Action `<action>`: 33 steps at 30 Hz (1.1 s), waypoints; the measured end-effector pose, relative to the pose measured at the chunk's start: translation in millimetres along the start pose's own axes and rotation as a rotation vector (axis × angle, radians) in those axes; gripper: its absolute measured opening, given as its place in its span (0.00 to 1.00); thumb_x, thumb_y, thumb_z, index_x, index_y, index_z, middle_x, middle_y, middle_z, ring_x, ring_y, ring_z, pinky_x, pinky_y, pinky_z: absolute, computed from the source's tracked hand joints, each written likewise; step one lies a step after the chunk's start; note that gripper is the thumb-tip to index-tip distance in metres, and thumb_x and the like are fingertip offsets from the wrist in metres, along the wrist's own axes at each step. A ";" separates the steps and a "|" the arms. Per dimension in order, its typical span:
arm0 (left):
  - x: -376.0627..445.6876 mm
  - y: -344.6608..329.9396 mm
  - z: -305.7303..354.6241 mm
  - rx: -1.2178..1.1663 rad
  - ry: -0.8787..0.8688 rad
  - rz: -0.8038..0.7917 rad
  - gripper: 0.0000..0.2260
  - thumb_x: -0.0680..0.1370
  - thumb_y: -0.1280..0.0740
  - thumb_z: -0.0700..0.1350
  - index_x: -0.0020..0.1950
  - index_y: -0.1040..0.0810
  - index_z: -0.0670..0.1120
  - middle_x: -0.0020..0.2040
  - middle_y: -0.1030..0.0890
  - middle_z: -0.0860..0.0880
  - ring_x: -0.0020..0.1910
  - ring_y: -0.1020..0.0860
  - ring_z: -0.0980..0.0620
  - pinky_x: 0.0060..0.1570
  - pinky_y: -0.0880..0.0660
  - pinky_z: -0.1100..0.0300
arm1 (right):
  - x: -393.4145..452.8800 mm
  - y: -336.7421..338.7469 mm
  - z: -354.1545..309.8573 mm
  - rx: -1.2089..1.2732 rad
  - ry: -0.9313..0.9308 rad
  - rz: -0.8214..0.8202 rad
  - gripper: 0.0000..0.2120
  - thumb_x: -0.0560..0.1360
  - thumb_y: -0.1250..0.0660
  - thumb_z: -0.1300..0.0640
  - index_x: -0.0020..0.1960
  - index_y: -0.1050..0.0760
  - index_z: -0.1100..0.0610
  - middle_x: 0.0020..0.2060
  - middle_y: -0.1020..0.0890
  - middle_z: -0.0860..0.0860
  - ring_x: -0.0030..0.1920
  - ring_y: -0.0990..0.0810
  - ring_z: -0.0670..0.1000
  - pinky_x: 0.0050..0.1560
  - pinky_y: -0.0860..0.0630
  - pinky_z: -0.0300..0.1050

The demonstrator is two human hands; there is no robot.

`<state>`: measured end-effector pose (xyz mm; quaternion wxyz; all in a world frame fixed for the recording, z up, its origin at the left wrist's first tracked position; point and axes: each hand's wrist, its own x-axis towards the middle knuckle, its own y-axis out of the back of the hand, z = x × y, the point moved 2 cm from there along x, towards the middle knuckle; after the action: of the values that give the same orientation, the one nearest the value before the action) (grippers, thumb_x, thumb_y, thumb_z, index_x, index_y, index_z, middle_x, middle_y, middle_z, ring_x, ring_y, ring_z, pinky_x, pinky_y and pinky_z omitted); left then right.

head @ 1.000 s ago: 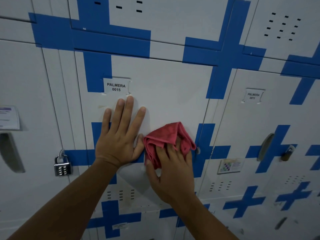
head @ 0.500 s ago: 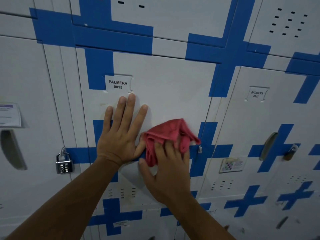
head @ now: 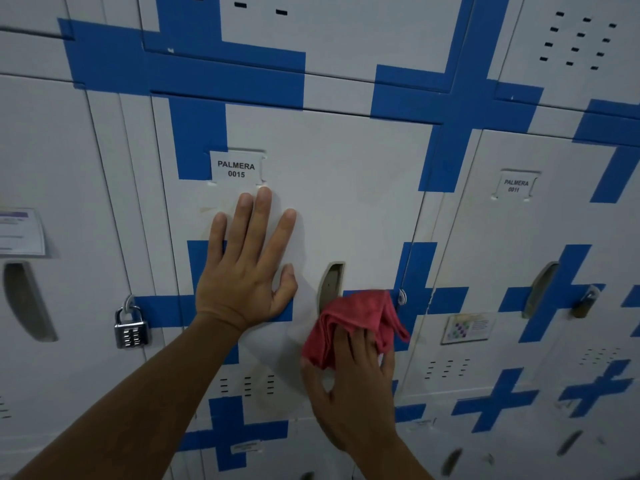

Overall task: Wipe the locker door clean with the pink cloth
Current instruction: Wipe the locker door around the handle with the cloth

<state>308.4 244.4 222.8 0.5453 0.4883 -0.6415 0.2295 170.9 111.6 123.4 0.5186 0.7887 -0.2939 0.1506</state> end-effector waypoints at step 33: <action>0.0 0.1 0.8 -0.003 -0.001 0.036 0.32 0.78 0.42 0.55 0.80 0.41 0.44 0.79 0.43 0.37 0.79 0.47 0.40 0.76 0.49 0.40 | -12.9 -44.1 -2.8 0.048 -0.143 0.048 0.29 0.76 0.45 0.34 0.72 0.38 0.48 0.68 0.29 0.48 0.70 0.34 0.52 0.73 0.55 0.49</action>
<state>308.0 243.7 222.5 0.5416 0.4761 -0.6507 0.2378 188.4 130.8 85.5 0.4732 0.8025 -0.3454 0.1133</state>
